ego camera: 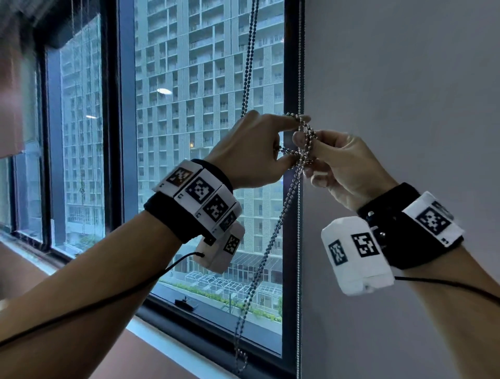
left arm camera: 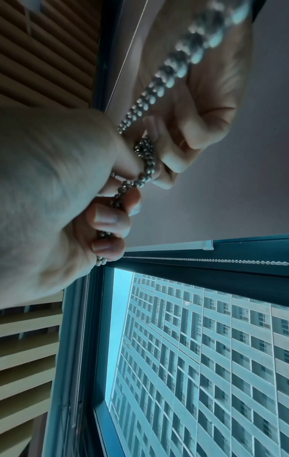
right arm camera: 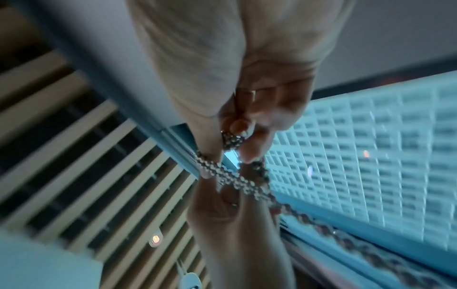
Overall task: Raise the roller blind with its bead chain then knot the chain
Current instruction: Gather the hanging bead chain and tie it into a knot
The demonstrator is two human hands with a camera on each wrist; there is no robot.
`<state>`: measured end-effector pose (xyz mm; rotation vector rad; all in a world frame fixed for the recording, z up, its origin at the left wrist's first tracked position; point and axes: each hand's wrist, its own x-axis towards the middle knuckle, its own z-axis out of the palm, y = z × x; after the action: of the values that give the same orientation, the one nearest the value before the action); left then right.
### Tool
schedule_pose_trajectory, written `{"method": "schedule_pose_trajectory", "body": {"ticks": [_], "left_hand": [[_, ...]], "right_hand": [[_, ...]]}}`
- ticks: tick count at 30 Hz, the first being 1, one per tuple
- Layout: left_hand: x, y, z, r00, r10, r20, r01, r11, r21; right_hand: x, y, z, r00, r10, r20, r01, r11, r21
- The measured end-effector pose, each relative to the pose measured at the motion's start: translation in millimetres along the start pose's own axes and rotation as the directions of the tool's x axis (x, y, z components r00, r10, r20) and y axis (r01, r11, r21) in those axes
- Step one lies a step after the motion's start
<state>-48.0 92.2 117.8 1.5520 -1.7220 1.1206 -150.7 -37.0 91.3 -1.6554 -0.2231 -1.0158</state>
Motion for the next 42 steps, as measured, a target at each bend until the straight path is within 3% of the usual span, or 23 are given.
{"method": "schedule_pose_trajectory", "body": {"ticks": [9, 17, 22, 27, 32, 34, 37, 42], "left_hand": [[3.5, 1.7, 2.6, 1.0, 0.01, 0.015, -0.01, 1.0, 0.013], [3.4, 1.5, 0.5, 1.0, 0.002, 0.006, -0.001, 1.0, -0.008], [2.2, 0.7, 0.5, 1.0, -0.004, 0.007, 0.004, 1.0, -0.023], [0.7, -1.9, 1.2, 1.0, -0.011, 0.016, 0.011, 1.0, -0.004], [-0.5, -1.4, 1.2, 0.999, 0.009, 0.042, -0.011, 0.999, 0.038], [-0.3, -1.5, 1.3, 0.999, 0.017, 0.041, -0.019, 0.999, 0.042], [-0.2, -4.1, 0.8, 0.998, 0.018, 0.055, -0.021, 0.998, 0.064], [-2.5, -10.6, 1.7, 0.997, 0.009, 0.074, -0.017, 0.995, 0.1]], "right_hand": [[-1.0, 2.2, -10.5, 0.981, 0.157, 0.116, -0.186, 0.931, 0.315], [0.3, -3.8, -15.5, 0.985, 0.101, 0.141, -0.139, 0.945, 0.297], [1.7, -0.2, -12.7, 0.985, 0.118, 0.129, -0.16, 0.907, 0.39], [7.1, 3.5, -8.1, 0.992, 0.092, 0.089, -0.115, 0.943, 0.312], [15.2, 3.7, -6.3, 0.996, 0.044, -0.084, -0.036, 0.996, 0.086], [16.2, -1.0, -6.7, 0.996, 0.084, -0.035, -0.076, 0.979, 0.19], [13.5, -9.3, -11.3, 0.984, 0.085, 0.157, -0.151, 0.868, 0.474], [12.2, 0.6, -21.2, 0.991, -0.01, 0.13, -0.068, 0.809, 0.584]]}}
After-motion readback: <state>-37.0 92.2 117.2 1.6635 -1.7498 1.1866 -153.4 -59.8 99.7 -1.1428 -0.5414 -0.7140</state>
